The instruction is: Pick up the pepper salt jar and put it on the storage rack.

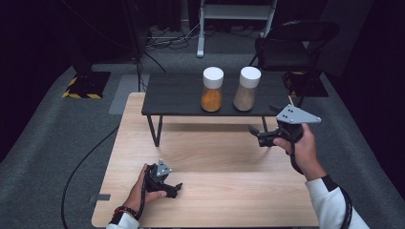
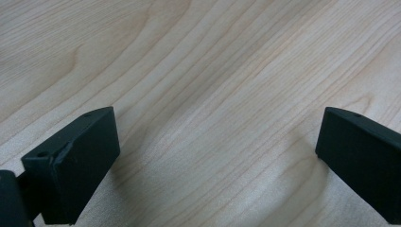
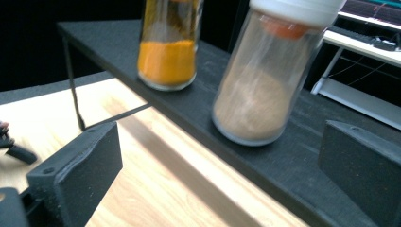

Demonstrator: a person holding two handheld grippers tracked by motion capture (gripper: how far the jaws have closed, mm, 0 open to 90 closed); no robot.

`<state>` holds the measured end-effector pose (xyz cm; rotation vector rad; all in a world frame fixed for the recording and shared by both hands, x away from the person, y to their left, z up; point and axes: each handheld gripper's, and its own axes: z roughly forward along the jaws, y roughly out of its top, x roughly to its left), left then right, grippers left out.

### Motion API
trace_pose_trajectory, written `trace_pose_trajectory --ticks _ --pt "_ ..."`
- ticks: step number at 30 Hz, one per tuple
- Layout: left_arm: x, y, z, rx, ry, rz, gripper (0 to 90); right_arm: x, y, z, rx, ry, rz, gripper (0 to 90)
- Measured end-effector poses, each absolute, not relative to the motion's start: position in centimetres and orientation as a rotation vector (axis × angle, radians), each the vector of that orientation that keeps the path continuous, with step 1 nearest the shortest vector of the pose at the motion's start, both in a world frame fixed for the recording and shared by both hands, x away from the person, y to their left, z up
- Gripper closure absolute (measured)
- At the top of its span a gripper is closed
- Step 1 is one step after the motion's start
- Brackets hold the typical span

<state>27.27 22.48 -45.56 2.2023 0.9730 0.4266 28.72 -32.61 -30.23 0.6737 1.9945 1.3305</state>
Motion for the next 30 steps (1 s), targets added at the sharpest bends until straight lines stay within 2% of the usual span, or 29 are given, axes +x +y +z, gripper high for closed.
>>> trace_pose_trajectory --ticks 30 --pt "27.2 22.5 -45.6 2.201 0.974 0.428 0.5 26.9 -33.4 -36.8 0.694 2.108 1.279 0.3"
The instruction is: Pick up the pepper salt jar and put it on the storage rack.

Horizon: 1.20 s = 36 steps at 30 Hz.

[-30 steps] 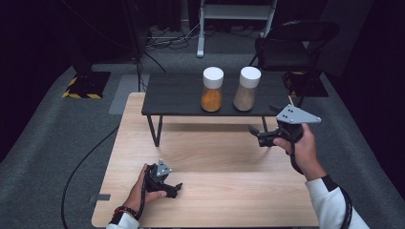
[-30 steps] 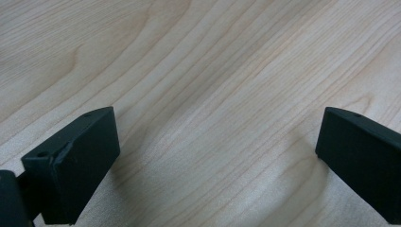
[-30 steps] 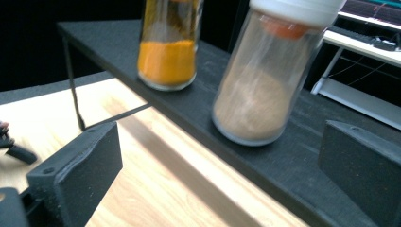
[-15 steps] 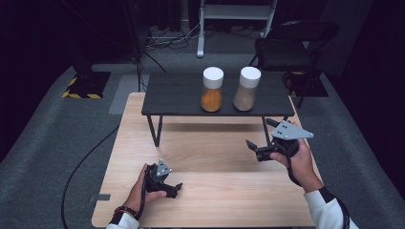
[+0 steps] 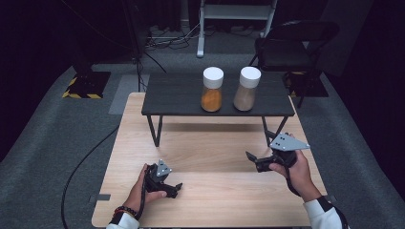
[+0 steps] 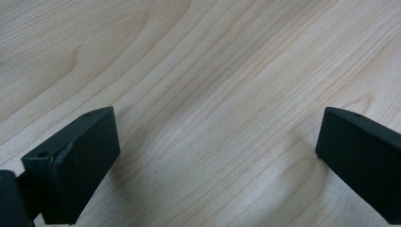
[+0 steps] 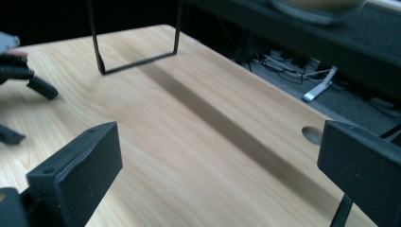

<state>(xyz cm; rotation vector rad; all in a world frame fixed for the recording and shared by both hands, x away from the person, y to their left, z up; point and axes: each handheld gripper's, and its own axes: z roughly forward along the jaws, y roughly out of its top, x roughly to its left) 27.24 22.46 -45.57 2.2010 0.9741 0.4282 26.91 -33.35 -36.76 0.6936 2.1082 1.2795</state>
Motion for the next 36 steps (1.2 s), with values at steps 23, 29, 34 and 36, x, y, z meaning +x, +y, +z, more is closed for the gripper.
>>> trace_pose_trajectory --ticks 23,29,34,36 --pt "27.3 22.5 -45.6 2.202 0.973 0.427 0.5 26.3 -35.2 -41.0 0.818 2.17 1.19 0.3" --pt "27.2 22.5 -45.6 2.202 0.973 0.429 0.5 26.6 -35.3 -42.0 0.844 2.195 1.159 0.4" --pt "27.2 22.5 -45.6 2.201 0.974 0.428 0.5 27.0 -35.1 -42.8 0.849 2.227 1.11 0.5" --pt "27.2 22.5 -45.6 2.202 0.974 0.429 0.5 27.0 -35.0 -43.0 0.855 2.231 1.096 0.6"
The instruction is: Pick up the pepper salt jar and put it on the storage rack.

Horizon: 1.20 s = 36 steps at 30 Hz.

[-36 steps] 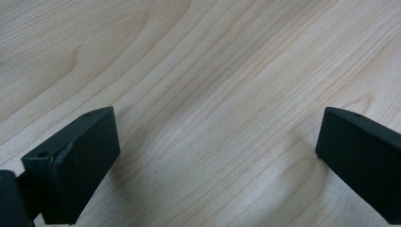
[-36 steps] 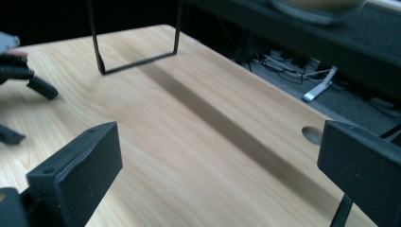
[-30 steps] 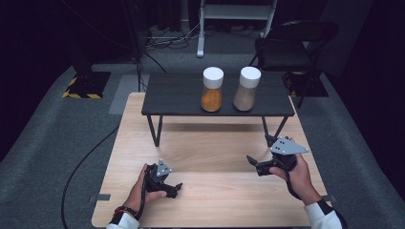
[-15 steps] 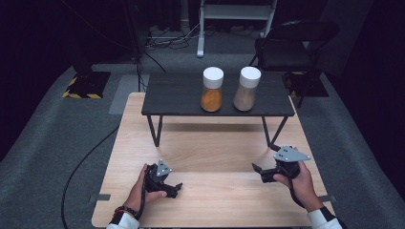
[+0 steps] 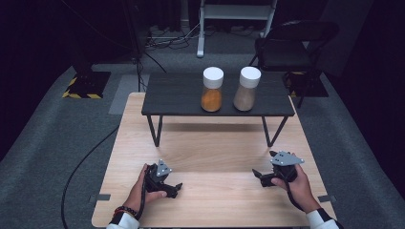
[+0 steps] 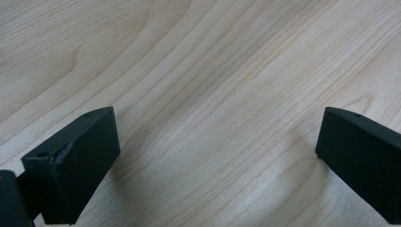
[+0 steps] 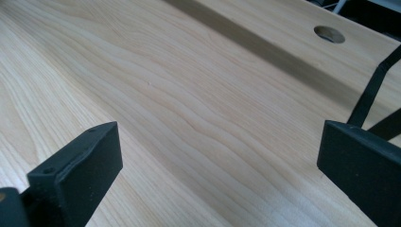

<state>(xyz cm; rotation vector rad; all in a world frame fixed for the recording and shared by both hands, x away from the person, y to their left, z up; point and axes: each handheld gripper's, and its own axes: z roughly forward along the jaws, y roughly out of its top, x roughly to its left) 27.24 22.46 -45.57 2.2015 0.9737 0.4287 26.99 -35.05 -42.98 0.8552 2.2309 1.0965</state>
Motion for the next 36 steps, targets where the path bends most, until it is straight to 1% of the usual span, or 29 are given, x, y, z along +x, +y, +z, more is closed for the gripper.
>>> trace_pose_trajectory --ticks 25,36 --pt "27.2 22.4 -45.6 2.201 0.975 0.429 0.5 27.4 -34.9 -45.2 0.898 2.338 0.9 1.1" --pt "27.2 22.4 -45.6 2.201 0.975 0.429 0.5 28.5 -36.5 -45.8 1.041 2.348 0.986 0.1"
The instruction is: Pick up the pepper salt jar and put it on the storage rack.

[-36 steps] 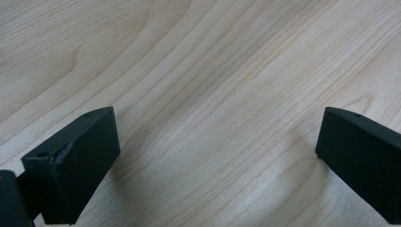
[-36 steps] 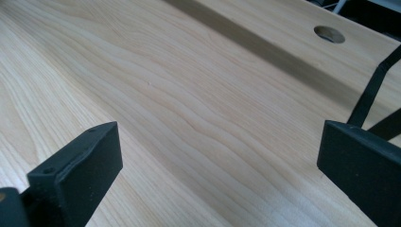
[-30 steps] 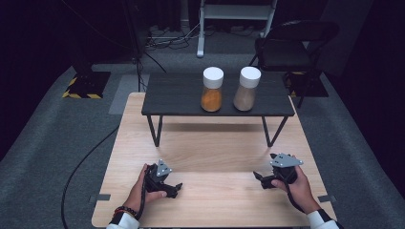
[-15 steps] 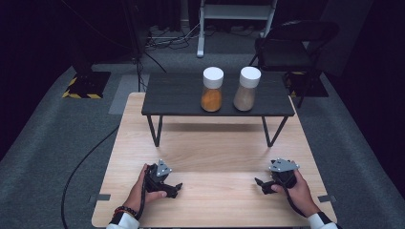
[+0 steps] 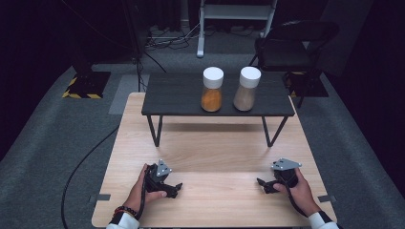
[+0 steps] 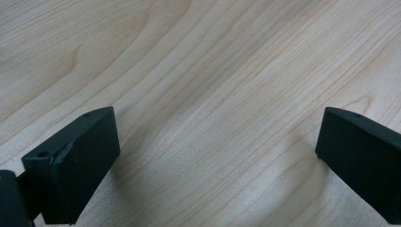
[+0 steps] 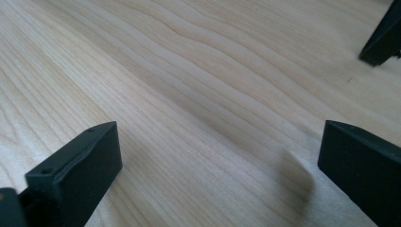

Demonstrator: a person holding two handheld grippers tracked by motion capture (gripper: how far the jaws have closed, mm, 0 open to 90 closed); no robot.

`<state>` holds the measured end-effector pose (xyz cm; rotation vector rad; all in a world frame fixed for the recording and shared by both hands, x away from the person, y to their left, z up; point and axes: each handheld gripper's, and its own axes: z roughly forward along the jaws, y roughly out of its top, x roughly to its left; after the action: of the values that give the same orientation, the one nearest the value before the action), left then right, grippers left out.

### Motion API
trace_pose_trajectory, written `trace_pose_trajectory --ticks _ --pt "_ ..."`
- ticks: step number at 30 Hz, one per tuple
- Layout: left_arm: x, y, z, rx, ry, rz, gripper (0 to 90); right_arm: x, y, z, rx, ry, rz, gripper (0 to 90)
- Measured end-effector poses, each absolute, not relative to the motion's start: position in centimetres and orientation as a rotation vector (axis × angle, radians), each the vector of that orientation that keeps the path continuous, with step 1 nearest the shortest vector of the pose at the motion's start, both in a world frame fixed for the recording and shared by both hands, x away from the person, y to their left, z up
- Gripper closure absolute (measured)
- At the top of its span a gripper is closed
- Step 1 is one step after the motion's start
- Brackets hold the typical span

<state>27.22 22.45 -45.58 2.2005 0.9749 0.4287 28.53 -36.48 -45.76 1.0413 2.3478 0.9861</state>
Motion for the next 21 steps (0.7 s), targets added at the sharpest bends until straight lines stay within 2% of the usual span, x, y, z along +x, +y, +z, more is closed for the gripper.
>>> trace_pose_trajectory --ticks 21 --pt "27.3 22.46 -45.57 2.202 0.972 0.426 0.4 29.18 -37.07 -45.79 1.067 2.369 1.01 0.0"
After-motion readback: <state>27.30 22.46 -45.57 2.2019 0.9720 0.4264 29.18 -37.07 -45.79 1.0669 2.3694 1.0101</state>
